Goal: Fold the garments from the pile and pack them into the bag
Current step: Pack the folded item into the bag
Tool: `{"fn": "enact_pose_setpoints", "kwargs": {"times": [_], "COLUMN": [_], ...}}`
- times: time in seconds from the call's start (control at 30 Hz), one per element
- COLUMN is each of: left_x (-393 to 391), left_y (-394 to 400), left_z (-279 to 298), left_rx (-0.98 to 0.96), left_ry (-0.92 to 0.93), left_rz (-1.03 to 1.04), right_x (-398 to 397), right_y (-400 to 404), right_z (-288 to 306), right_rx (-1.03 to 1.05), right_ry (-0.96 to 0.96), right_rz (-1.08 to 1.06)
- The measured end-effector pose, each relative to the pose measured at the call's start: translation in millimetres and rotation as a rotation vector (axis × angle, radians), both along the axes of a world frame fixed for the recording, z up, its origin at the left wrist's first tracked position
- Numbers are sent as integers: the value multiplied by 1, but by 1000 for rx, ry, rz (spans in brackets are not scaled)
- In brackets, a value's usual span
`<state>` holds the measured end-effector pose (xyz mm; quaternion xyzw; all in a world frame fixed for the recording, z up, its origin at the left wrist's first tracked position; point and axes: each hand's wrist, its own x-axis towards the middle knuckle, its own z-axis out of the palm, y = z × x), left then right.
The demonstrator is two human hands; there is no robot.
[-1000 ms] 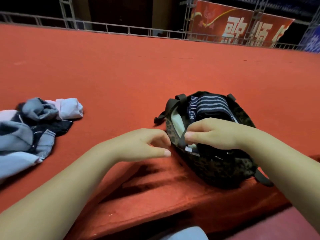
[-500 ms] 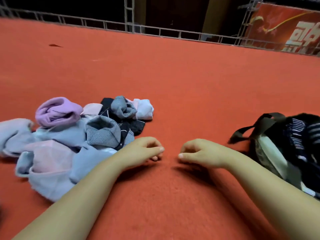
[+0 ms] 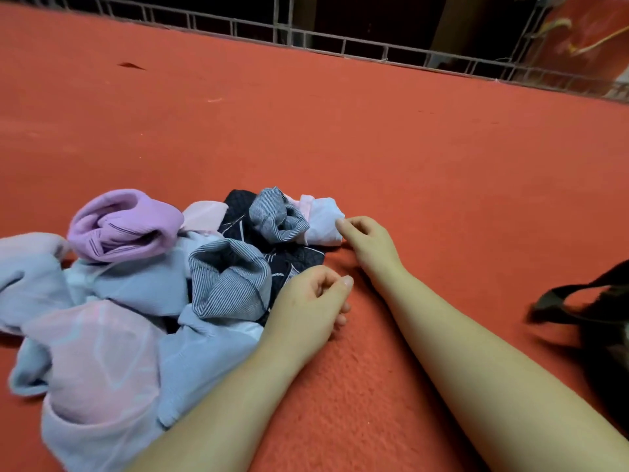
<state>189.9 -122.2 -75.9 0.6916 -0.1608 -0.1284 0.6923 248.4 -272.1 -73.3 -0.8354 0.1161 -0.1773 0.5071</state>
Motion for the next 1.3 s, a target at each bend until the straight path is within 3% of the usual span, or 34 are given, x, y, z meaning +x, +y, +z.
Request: {"fn": "enact_pose_setpoints", "kwargs": {"times": [0.33, 0.47, 0.53, 0.6, 0.67, 0.83, 1.07, 1.13, 1.2, 1.3], "left_x": [-1, -2, -3, -4, -4, 0, 2, 2, 0, -9], "left_y": [6, 7, 8, 9, 11, 6, 6, 8, 8, 7], "left_z": [3, 7, 6, 3, 0, -4, -5, -5, -3, -1], "left_rx": [-10, -38, -43, -71, -62, -166, -9, 31, 72, 94], "left_ry": [5, -27, -88, -119, -131, -57, -165, -188, -202, -261], "left_rz": [43, 104, 137, 150, 123, -91, 14, -5, -51, -205], "right_x": [-42, -89, -110, -124, -131, -132, -138, -139, -138, -137], "right_y": [14, 5, 1, -1, 2, 14, 13, 6, -7, -18], "right_z": [-3, -5, -7, -7, -3, 1, 15, 20, 21, 22], "right_rx": [254, 218, 370, 670, 784, 671, 416, 266, 117, 138], "right_ry": [-43, -135, -226, -323, -324, -20, 233, 128, -106, -323], "right_rz": [-5, -170, -226, -263, -233, 143, 335, 218, -8, -151]}}
